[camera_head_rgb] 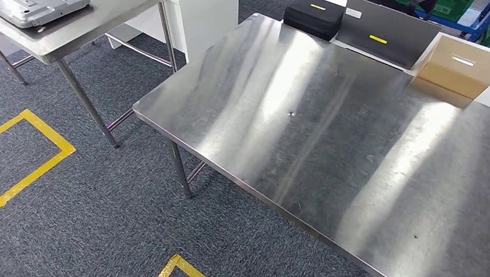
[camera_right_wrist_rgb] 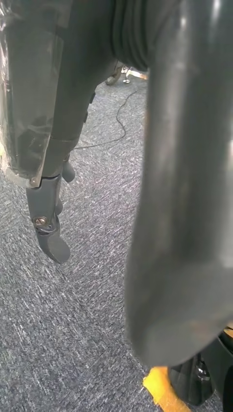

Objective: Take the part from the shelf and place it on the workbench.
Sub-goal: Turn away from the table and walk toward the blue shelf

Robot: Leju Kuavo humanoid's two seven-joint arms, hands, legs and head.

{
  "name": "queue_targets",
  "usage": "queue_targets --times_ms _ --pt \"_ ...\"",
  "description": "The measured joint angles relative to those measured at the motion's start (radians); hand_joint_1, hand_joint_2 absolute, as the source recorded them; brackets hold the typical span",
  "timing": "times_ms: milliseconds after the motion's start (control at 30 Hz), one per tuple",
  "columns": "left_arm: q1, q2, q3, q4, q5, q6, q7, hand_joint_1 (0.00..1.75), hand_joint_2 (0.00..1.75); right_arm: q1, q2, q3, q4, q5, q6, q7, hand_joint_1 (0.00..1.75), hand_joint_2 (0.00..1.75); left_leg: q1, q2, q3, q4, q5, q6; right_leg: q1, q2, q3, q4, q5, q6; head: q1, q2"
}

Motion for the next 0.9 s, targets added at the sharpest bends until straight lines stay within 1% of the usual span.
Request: queue_targets --times_ms 67,100,133,167,200,233,267,300,333,367,400,433,467,500,533,567,600,633,667,700,733,800,833,867,900 --pt "0.0 0.001 0.0 0.0 0.0 0.0 0.0 0.0 0.0 0.0 0.0 0.001 0.001 0.0 0.005 -0.004 0.0 0.0 -0.002 0.0 0.001 -0.002 0.0 0.005 -0.001 0.0 0.001 -0.002 0.001 0.003 0.0 0.0" --pt "0.0 0.001 0.0 0.0 0.0 0.0 0.0 0.0 0.0 0.0 0.0 0.001 0.001 0.0 0.012 -0.008 0.0 0.0 0.001 0.001 0.003 -0.007 0.003 0.01 -0.002 -0.001 0.001 0.001 -0.001 0.006 -0.001 0.0" --pt "0.0 0.001 0.0 0.0 -0.001 0.0 0.001 0.0 0.0 0.0 0.0 0.001 0.001 -0.001 0.021 -0.012 0.0 0.0 0.005 0.002 0.006 -0.012 0.007 0.014 -0.001 -0.002 -0.005 0.015 -0.011 0.006 0.0 0.0" --pt "0.0 0.001 0.0 0.0 -0.002 0.0 0.002 0.0 0.0 0.001 0.0 0.001 0.001 -0.001 0.03 -0.017 0.0 0.0 0.01 0.003 0.008 -0.018 0.011 0.018 0.0 -0.003 -0.018 0.046 -0.03 0.005 0.002 0.0" --pt "0.0 0.001 0.0 0.0 -0.002 0.0 0.003 0.0 0.0 0.001 0.0 0.001 0.002 -0.001 0.041 -0.021 0.0 0.0 0.013 0.004 0.009 -0.021 0.014 0.02 -0.001 -0.004 -0.041 0.1 -0.06 0.001 0.004 0.0" --pt "0.0 0.001 0.0 0.0 -0.003 0.0 0.004 0.0 0.0 0.002 0.0 0.001 0.003 -0.001 0.05 -0.025 0.0 0.0 0.014 0.003 0.009 -0.021 0.014 0.021 -0.001 -0.004 -0.068 0.162 -0.092 -0.003 0.005 0.0" --pt "0.001 0.001 0.0 0.0 -0.003 0.0 0.004 0.0 0.0 0.003 -0.001 0.001 0.003 -0.001 0.057 -0.027 0.0 0.0 0.014 0.003 0.008 -0.021 0.014 0.022 -0.002 -0.004 -0.092 0.218 -0.119 -0.006 0.006 0.0" --pt "0.001 0.001 0.0 0.0 -0.003 0.0 0.005 0.0 0.0 0.004 -0.001 0.001 0.003 -0.001 0.064 -0.029 0.0 0.0 0.014 0.002 0.007 -0.021 0.015 0.021 -0.003 -0.004 -0.113 0.267 -0.138 -0.006 0.006 0.0" --pt "0.002 0.001 0.0 0.0 -0.003 0.0 0.005 0.0 0.0 0.005 -0.002 0.002 0.003 -0.001 0.069 -0.029 0.0 0.0 0.014 0.001 0.005 -0.021 0.015 0.02 -0.003 -0.004 -0.121 0.29 -0.146 -0.003 0.006 0.0" --pt "0.003 0.001 0.0 0.0 -0.003 0.0 0.006 0.0 0.0 0.006 -0.002 0.002 0.003 0.0 0.074 -0.03 0.0 0.0 0.015 -0.001 0.004 -0.02 0.016 0.018 -0.004 -0.004 -0.113 0.284 -0.142 0.003 0.006 0.0" --pt "0.003 0.001 0.0 0.001 -0.003 0.0 0.006 0.0 0.0 0.007 -0.003 0.002 0.003 0.0 0.08 -0.031 0.0 0.0 0.016 -0.004 0.004 -0.02 0.018 0.015 -0.005 -0.004 -0.09 0.25 -0.129 0.012 0.006 0.0" --pt "0.004 0.0 0.0 0.001 -0.003 0.0 0.006 0.0 0.0 0.007 -0.004 0.002 0.003 0.0 0.084 -0.033 0.0 0.0 0.017 -0.007 0.003 -0.019 0.02 0.012 -0.007 -0.004 -0.049 0.181 -0.106 0.02 0.006 0.0" --pt "0.004 0.0 0.0 0.001 -0.003 0.0 0.006 0.0 0.0 0.007 -0.004 0.003 0.003 0.0 0.086 -0.035 0.0 0.0 0.018 -0.011 0.003 -0.018 0.021 0.007 -0.009 -0.003 -0.006 0.105 -0.083 0.024 0.006 0.0" --pt "0.004 0.0 0.0 0.001 -0.003 0.0 0.006 0.0 0.0 0.007 -0.004 0.003 0.003 0.0 0.088 -0.037 0.0 0.0 0.017 -0.014 0.003 -0.017 0.022 0.0 -0.008 -0.003 0.026 0.043 -0.064 0.022 0.006 0.0" --pt "0.004 0.0 0.0 0.001 -0.003 0.0 0.006 0.0 0.0 0.006 -0.004 0.003 0.003 0.0 0.089 -0.038 0.0 0.0 0.016 -0.016 0.004 -0.017 0.022 -0.007 -0.006 -0.002 0.045 0.006 -0.053 0.015 0.005 0.0" --pt "0.004 0.0 0.0 0.001 -0.003 0.0 0.006 0.0 0.0 0.006 -0.004 0.003 0.003 0.0 0.089 -0.039 0.0 0.0 0.016 -0.018 0.005 -0.017 0.023 -0.015 -0.001 -0.003 0.049 -0.006 -0.048 0.004 0.003 0.0" --pt "0.004 0.0 0.0 0.001 -0.003 0.0 0.005 0.0 0.0 0.006 -0.004 0.004 0.003 0.0 0.091 -0.04 0.0 0.0 0.018 -0.019 0.006 -0.017 0.024 -0.023 0.004 -0.004 0.048 -0.006 -0.044 -0.007 0.002 0.0" --pt "0.005 0.0 0.0 0.001 -0.003 0.0 0.005 0.0 0.0 0.006 -0.005 0.004 0.003 0.0 0.093 -0.041 0.0 0.0 0.021 -0.02 0.005 -0.015 0.023 -0.03 0.001 -0.005 0.051 -0.006 -0.041 -0.017 0.002 0.0" --pt "0.005 0.0 0.0 0.001 -0.003 0.0 0.005 0.0 0.0 0.005 -0.004 0.005 0.004 0.0 0.097 -0.042 0.0 0.0 0.024 -0.02 0.002 -0.007 0.016 -0.035 -0.001 -0.008 0.053 -0.007 -0.037 -0.025 0.002 0.0" --pt "0.005 0.0 0.0 0.001 -0.003 0.0 0.005 0.0 0.0 0.006 -0.003 0.006 0.004 0.0 0.101 -0.043 0.0 0.0 0.026 -0.019 -0.008 0.018 -0.004 -0.04 -0.003 -0.01 0.056 -0.008 -0.034 -0.034 0.0 0.0" --pt "0.006 0.0 0.0 0.001 -0.004 0.0 0.004 0.0 0.0 0.006 -0.002 0.008 0.004 0.0 0.105 -0.044 0.0 0.0 0.028 -0.018 -0.027 0.065 -0.035 -0.044 -0.006 -0.013 0.058 -0.009 -0.031 -0.04 -0.002 0.0" --pt "0.007 0.0 0.0 0.001 -0.004 -0.002 0.001 0.0 0.0 0.007 -0.002 0.009 0.004 0.0 0.108 -0.044 0.0 0.0 0.029 -0.017 -0.082 0.197 -0.107 -0.05 -0.001 -0.02 0.056 -0.008 -0.029 -0.046 -0.006 0.0" --pt "0.008 -0.001 0.0 0.001 -0.004 -0.003 -0.001 0.0 0.0 0.008 -0.002 0.009 0.004 0.0 0.109 -0.044 0.0 0.0 0.03 -0.017 -0.104 0.251 -0.127 -0.051 0.001 -0.024 0.055 -0.008 -0.029 -0.047 -0.006 0.0" --pt "0.01 -0.001 0.0 0.002 -0.005 -0.003 -0.001 0.0 0.0 0.008 -0.002 0.009 0.004 0.0 0.11 -0.044 0.0 0.0 0.03 -0.016 -0.112 0.273 -0.13 -0.052 0.003 -0.027 0.054 -0.008 -0.03 -0.047 -0.006 0.0" --pt "0.011 -0.001 0.0 0.002 -0.005 -0.003 -0.002 0.0 0.0 0.008 -0.002 0.009 0.004 0.0 0.111 -0.045 0.0 0.0 0.03 -0.015 -0.099 0.255 -0.113 -0.051 0.004 -0.031 0.055 -0.007 -0.03 -0.047 -0.006 0.0"
